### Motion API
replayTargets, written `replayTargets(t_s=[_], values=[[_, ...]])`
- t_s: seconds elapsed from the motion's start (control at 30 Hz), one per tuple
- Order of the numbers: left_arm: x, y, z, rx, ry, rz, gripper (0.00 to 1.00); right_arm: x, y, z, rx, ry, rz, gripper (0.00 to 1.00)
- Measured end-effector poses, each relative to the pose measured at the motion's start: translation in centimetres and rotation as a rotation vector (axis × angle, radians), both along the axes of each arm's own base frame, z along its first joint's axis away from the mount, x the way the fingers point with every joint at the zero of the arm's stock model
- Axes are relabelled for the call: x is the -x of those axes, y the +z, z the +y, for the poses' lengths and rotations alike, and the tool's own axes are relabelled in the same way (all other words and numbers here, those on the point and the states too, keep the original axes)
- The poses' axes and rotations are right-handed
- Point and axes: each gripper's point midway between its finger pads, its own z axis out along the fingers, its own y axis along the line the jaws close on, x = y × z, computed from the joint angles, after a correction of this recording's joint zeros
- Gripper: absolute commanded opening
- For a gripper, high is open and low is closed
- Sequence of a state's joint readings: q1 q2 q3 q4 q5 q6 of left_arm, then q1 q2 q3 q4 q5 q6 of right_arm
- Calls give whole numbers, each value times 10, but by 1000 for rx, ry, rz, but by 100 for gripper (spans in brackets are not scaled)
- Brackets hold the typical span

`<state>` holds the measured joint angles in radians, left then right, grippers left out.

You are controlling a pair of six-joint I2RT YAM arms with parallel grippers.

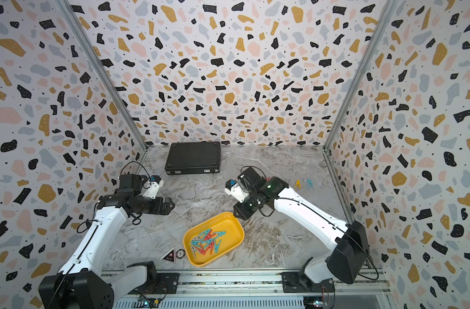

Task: Take the clothespins out of the storage box
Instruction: Pick up the clothespin from the storage box.

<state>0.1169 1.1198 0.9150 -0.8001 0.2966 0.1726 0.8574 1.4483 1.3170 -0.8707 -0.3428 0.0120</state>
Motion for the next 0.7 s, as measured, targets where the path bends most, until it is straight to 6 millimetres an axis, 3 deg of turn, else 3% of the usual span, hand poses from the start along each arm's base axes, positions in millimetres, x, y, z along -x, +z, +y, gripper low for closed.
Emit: replayTargets(t_s=[0.17,0.3,0.5,0.7], values=[[0,0,1,-3,2,0,100,33,-23,28,24,220,-2,41],[0,0,1,-7,4,1,100,43,-63,40,116,332,8,42],[0,0,2,-10,5,1,100,37,-114,49,253,408,-16,45],[0,0,2,-10,5,1,100,22,-123,52,282,431,-94,53]])
